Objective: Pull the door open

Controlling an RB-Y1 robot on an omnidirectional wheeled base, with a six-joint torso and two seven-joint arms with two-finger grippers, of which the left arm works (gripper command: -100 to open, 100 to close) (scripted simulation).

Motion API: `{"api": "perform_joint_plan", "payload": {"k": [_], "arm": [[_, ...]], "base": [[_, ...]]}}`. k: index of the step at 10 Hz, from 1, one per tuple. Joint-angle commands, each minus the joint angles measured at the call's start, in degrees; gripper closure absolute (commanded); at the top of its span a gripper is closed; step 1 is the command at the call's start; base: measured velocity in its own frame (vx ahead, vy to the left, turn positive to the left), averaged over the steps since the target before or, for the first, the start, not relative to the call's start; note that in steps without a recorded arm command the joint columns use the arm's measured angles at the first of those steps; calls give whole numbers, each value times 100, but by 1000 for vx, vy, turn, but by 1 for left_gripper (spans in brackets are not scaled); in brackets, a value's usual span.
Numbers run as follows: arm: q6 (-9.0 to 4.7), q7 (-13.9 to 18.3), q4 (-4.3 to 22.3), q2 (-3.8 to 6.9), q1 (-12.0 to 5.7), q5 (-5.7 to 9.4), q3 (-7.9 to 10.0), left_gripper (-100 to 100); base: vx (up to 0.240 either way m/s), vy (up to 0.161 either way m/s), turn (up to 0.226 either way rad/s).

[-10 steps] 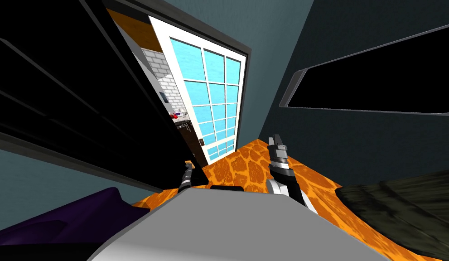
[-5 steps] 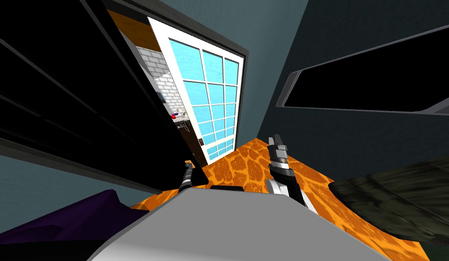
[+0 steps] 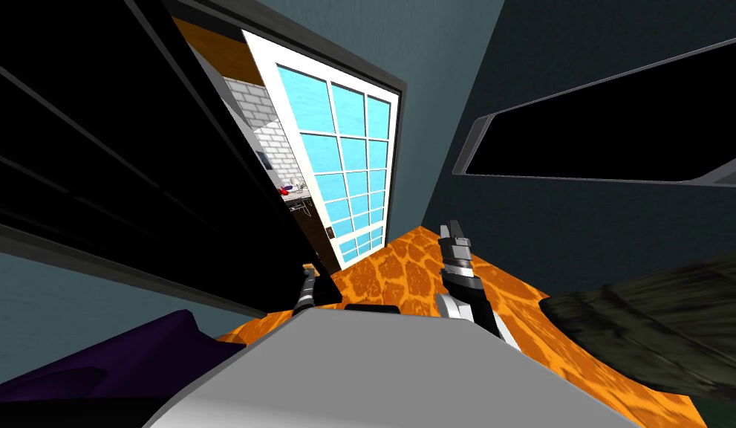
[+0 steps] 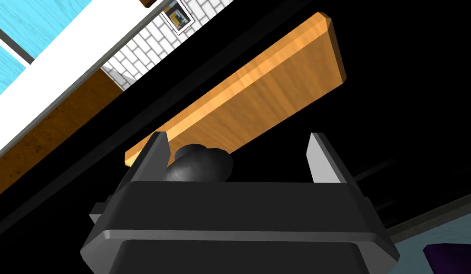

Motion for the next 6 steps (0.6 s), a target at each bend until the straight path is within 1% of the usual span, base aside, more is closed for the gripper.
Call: {"api": "perform_joint_plan", "payload": {"k": [1,2,3,4,6], "arm": [[34,286,-78,144,-6,133,67,100],[34,368,-78,144,-6,133,67,100],[34,368,-85,144,-6,133,67,100],[28,598,-64,159,-29,182,24,100],[28,602,-64,159,-29,182,24,100]], "base": [[-82,39,-119],[-43,21,-75],[-16,-12,-8],[-40,6,-46],[-27,7,-21]]}}
